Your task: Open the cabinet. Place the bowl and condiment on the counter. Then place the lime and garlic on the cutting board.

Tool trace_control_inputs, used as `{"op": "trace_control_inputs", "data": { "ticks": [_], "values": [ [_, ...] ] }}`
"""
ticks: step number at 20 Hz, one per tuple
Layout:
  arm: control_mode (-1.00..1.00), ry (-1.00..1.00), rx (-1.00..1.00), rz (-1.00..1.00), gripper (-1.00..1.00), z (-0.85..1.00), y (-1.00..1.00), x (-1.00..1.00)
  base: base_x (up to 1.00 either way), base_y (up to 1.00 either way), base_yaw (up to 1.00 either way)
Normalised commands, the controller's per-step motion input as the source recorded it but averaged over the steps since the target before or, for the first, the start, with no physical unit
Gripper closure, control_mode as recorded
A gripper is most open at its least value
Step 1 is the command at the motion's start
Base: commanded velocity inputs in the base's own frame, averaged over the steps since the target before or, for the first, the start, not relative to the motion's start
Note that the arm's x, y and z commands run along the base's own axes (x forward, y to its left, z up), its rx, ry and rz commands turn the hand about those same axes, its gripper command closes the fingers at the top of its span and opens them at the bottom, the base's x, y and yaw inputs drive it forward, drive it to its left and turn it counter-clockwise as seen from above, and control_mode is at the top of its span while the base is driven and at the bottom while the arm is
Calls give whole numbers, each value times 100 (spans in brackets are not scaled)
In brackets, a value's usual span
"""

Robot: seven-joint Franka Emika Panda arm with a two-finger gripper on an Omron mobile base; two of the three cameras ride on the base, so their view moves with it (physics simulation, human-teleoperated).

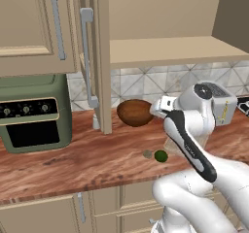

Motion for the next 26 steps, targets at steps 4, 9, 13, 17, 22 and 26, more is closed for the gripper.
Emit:
{"op": "trace_control_inputs", "data": {
  "ticks": [4,9,13,17,22,26],
  "values": [
    [-100,11,-5,18,-100,-61,0,-72,0,0,0],
    [-100,19,-9,15,-100,-47,7,-25,0,0,0],
    [-100,23,-6,5,-100,-14,9,0,0,0,0],
    [-100,17,-6,0,-100,-7,0,0,0,0,0],
    [-100,13,-5,2,-100,-30,0,0,0,0,0],
    [-100,13,-6,2,-100,-39,0,0,0,0,0]
  ]
}}
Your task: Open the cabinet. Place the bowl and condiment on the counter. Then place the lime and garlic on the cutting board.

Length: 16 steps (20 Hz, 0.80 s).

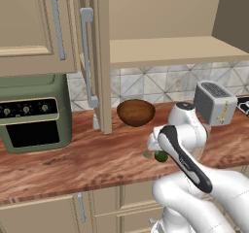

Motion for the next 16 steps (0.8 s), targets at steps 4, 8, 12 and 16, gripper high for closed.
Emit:
{"op": "trace_control_inputs", "data": {
  "ticks": [4,8,12,16],
  "values": [
    [-100,11,-1,4,-100,-14,-4,4,0,0,0],
    [-100,5,0,5,-100,-14,-8,8,0,0,0],
    [-100,1,0,6,-100,-13,-6,27,0,0,0],
    [-100,0,-1,8,-100,-22,-4,22,0,0,0]
  ]
}}
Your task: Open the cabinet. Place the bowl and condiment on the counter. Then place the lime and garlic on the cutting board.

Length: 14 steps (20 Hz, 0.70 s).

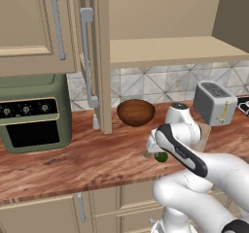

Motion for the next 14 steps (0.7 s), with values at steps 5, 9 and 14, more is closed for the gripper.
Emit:
{"op": "trace_control_inputs", "data": {
  "ticks": [5,9,14],
  "values": [
    [-100,0,-1,10,-100,-33,0,17,0,0,0],
    [-100,0,-4,9,-100,-35,0,9,0,0,0],
    [-100,0,-3,8,-100,-28,0,19,0,0,0]
  ]
}}
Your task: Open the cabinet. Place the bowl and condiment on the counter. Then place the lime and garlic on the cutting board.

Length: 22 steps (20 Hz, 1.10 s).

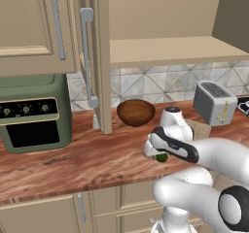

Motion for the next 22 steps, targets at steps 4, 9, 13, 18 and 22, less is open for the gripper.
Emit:
{"op": "trace_control_inputs", "data": {
  "ticks": [4,9,13,18,22],
  "values": [
    [-100,0,-4,8,-100,-32,0,18,0,0,0],
    [-100,0,-3,8,100,-27,0,5,0,0,0],
    [-100,0,0,3,100,-2,-3,-12,0,0,0],
    [-100,0,0,0,100,56,-27,-2,0,0,0],
    [-100,-2,0,0,100,78,-65,23,0,0,0]
  ]
}}
